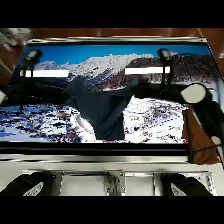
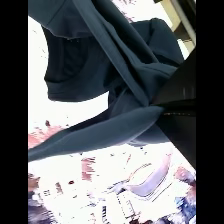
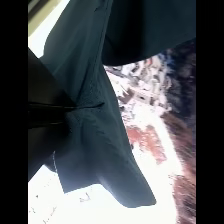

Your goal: Fold the shirts.

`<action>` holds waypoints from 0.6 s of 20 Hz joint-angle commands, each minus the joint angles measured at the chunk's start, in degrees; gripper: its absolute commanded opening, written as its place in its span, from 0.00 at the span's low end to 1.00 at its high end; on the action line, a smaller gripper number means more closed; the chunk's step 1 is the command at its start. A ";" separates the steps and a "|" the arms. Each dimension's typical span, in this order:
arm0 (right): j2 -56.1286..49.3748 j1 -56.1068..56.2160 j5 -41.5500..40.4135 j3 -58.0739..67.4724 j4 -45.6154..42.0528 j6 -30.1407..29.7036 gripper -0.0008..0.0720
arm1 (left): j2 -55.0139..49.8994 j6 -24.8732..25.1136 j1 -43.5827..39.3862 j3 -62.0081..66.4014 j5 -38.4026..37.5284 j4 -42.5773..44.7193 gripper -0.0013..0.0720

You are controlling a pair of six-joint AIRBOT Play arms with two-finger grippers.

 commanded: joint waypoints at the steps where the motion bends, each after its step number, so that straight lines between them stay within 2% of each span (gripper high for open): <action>1: 6.58 -0.04 -0.42 6.36 -9.79 4.13 0.11 | 2.54 -1.14 0.07 7.98 0.72 5.73 0.07; 4: 10.27 0.13 0.22 11.04 -9.92 5.99 0.11 | 2.58 -3.15 -0.04 14.99 1.84 5.46 0.07; 9: 13.38 0.13 3.89 16.72 -2.54 6.21 0.11 | 2.58 -3.17 -0.09 27.28 13.05 -0.48 0.07; 12: 13.38 0.13 6.16 20.06 -0.13 6.19 0.11 | 2.64 -3.15 -0.07 30.67 15.19 -0.96 0.07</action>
